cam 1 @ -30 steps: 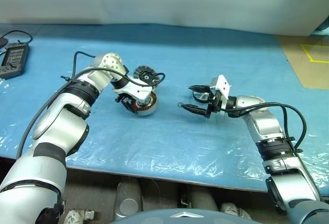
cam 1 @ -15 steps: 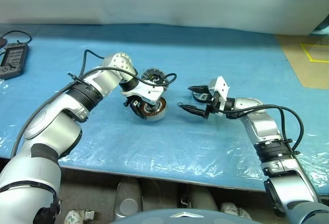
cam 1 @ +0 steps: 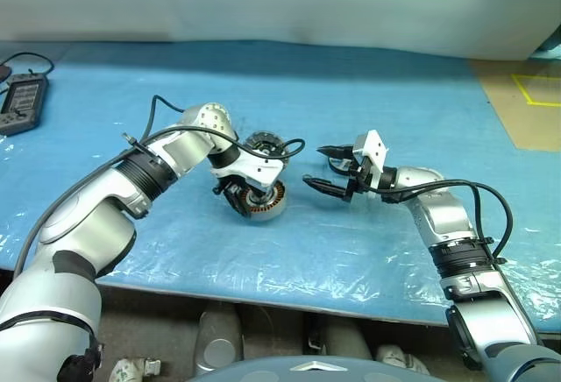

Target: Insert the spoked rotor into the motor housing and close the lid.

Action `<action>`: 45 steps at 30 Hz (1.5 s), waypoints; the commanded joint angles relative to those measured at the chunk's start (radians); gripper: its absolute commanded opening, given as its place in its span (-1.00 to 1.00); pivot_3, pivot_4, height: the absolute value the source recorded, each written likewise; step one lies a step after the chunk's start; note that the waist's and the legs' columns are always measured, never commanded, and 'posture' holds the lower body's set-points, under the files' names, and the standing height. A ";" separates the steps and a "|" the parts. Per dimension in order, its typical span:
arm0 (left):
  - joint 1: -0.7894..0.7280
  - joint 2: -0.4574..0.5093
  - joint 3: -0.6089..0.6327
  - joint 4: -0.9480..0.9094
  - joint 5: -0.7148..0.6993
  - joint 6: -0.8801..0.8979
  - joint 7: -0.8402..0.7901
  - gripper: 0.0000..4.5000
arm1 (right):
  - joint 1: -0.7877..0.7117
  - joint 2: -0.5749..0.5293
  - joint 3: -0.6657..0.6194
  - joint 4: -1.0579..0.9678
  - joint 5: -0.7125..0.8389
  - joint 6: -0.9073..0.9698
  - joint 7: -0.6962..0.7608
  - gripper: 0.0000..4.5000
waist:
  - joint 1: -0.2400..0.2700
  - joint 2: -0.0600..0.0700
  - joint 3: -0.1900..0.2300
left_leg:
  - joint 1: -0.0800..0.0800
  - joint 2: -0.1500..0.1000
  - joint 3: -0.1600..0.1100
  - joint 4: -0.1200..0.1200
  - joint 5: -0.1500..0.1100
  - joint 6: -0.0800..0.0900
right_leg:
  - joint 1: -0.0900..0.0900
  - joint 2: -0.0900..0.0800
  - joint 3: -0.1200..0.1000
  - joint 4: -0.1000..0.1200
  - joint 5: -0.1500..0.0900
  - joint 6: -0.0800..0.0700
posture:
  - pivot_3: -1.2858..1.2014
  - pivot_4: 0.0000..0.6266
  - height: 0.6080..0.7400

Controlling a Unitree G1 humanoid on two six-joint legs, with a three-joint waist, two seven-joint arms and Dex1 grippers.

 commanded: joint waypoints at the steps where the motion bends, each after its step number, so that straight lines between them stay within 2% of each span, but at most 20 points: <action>1: -0.015 -0.023 0.064 0.022 0.026 -0.027 -0.003 -0.05 | -0.006 -0.002 -0.012 -0.031 0.006 -0.018 0.003 1.00 | 0.000 0.000 0.000 | 0.000 0.000 0.000 0.000 0.000 0.000 | 0.000 0.000 0.000 0.000 0.000 0.000 | 0.03 -0.52 1.00; 5: -0.018 -0.051 0.091 0.061 0.058 -0.052 -0.001 -0.05 | -0.003 -0.002 -0.013 -0.034 0.007 -0.016 0.003 1.00 | 0.000 0.000 0.000 | 0.000 0.000 0.000 0.000 0.000 0.000 | 0.000 0.000 0.000 0.000 0.000 0.000 | 0.03 -0.52 1.00; 11: -0.007 -0.075 0.138 0.057 0.073 -0.025 0.004 0.79 | -0.001 -0.005 -0.015 -0.035 0.008 -0.016 0.004 1.00 | 0.000 0.000 0.000 | 0.000 0.000 0.000 0.000 0.000 0.001 | 0.000 0.000 0.000 0.000 0.000 0.000 | 0.03 -0.52 1.00; 17: 0.007 -0.079 0.166 0.012 0.069 0.011 -0.002 0.79 | -0.006 -0.002 -0.012 -0.026 0.005 -0.018 0.006 1.00 | -0.001 0.000 0.000 | 0.001 0.000 0.000 0.000 0.002 0.003 | 0.000 0.000 0.000 0.000 0.000 0.000 | 0.03 -0.52 1.00; 21: 0.009 -0.030 0.159 -0.067 0.005 0.075 -0.004 0.79 | -0.007 -0.003 -0.010 -0.025 0.006 -0.015 0.010 1.00 | -0.001 0.000 0.000 | 0.001 0.000 0.000 0.000 0.002 0.003 | 0.000 0.000 0.000 0.000 0.000 0.000 | 0.03 -0.52 1.00; 26: 0.037 0.137 0.127 -0.269 -0.168 0.191 -0.004 0.79 | 0.001 -0.003 -0.005 -0.023 0.006 -0.009 0.022 1.00 | -0.021 0.000 0.000 | 0.001 0.000 0.000 0.000 0.001 0.003 | 0.000 0.000 0.000 0.000 0.000 0.000 | 0.03 -0.52 1.00; 30: 0.092 0.279 0.162 -0.382 -0.328 0.250 -0.004 0.79 | 0.020 -0.006 0.004 -0.022 -0.003 -0.011 0.027 1.00 | -0.024 0.001 0.000 | 0.001 0.000 0.000 -0.001 0.000 0.000 | 0.000 0.000 0.000 0.000 0.000 -0.001 | 0.03 -0.52 1.00; 32: 0.154 0.314 0.224 -0.404 -0.391 0.269 -0.004 0.79 | 0.033 -0.005 0.008 -0.025 -0.002 -0.004 0.033 1.00 | -0.024 0.001 0.000 | 0.002 0.001 0.000 -0.001 0.000 -0.001 | 0.000 0.000 0.000 0.000 -0.001 -0.001 | 0.03 -0.52 1.00; 35: 0.268 0.299 0.366 -0.435 -0.468 0.329 0.036 0.79 | 0.054 -0.005 0.017 -0.027 -0.004 0.004 0.042 1.00 | -0.024 0.002 0.000 | 0.002 0.000 0.001 -0.001 0.000 -0.001 | 0.000 0.000 0.000 0.000 -0.001 -0.001 | 0.03 -0.52 1.00; 39: 0.410 0.229 0.527 -0.434 -0.483 0.336 0.214 0.79 | 0.061 -0.006 0.027 -0.012 -0.017 0.004 0.046 1.00 | -0.024 0.002 0.000 | 0.001 0.000 0.001 -0.001 0.000 -0.001 | 0.001 0.000 0.000 -0.001 -0.001 -0.001 | 0.03 -0.52 1.00; 45: 0.608 0.133 0.681 -0.475 -0.472 0.269 0.387 0.79 | 0.040 0.001 0.036 0.031 -0.035 -0.013 0.043 1.00 | -0.029 0.002 0.000 | 0.002 0.001 0.000 0.000 0.000 -0.001 | 0.001 0.001 0.001 -0.001 -0.001 -0.001 | 0.03 -0.52 1.00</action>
